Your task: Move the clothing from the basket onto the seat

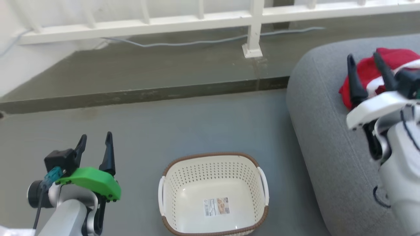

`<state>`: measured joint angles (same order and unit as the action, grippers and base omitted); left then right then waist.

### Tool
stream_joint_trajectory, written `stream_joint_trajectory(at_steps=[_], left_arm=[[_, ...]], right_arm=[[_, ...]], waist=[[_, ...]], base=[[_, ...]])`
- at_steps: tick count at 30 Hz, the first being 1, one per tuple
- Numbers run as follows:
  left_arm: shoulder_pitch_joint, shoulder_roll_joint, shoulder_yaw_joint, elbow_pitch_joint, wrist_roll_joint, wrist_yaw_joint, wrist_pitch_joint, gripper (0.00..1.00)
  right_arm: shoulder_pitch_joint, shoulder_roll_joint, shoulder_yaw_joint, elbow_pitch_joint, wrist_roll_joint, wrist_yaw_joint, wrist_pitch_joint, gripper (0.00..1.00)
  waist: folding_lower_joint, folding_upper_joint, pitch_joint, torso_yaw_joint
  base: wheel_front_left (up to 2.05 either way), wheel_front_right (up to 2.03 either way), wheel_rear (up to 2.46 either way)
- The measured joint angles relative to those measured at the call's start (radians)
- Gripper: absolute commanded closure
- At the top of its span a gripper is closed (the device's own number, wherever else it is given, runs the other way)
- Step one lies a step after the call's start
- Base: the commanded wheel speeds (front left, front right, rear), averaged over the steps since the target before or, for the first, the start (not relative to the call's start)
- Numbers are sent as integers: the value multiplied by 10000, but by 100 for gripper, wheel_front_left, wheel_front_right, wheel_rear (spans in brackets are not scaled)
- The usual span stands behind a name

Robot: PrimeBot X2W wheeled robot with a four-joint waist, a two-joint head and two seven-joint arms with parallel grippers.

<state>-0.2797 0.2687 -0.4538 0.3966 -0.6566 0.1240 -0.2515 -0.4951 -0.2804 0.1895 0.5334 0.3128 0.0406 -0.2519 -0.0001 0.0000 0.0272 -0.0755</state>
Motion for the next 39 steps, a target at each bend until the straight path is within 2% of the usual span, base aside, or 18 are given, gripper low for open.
stream_joint_trajectory(at_steps=[7, 19, 28, 34, 39], left_arm=[[996, -159, 966, -581, 606, 0, 0, 0], [2474, -556, 1975, -1528, 1384, 0, 0, 0], [3066, -907, 2470, -2184, 1960, 0, 0, 0], [3429, -970, 2788, -2499, 2303, 0, 0, 0], [3574, -1131, 2892, -2786, 2589, 0, -2, 0]], right_arm=[[1489, 431, 44, -1081, -117, -510, -2, 0], [3776, 1187, 105, -2481, -121, -1032, 0, 0], [4790, 1384, 121, -3457, -132, -1223, 0, 0], [5311, 1498, 94, -3937, -150, -1233, 0, 0], [5624, 1499, 48, -4291, -226, -1392, 0, 0]], waist=[[0, 0, -438, 419], [1, 0, -576, 567], [0, 0, -522, 552], [0, 0, -474, 498], [0, 0, -426, 431]], base=[[0, 0, 0], [0, 0, 0], [0, 0, 0], [0, 0, 0], [0, 0, 0]])
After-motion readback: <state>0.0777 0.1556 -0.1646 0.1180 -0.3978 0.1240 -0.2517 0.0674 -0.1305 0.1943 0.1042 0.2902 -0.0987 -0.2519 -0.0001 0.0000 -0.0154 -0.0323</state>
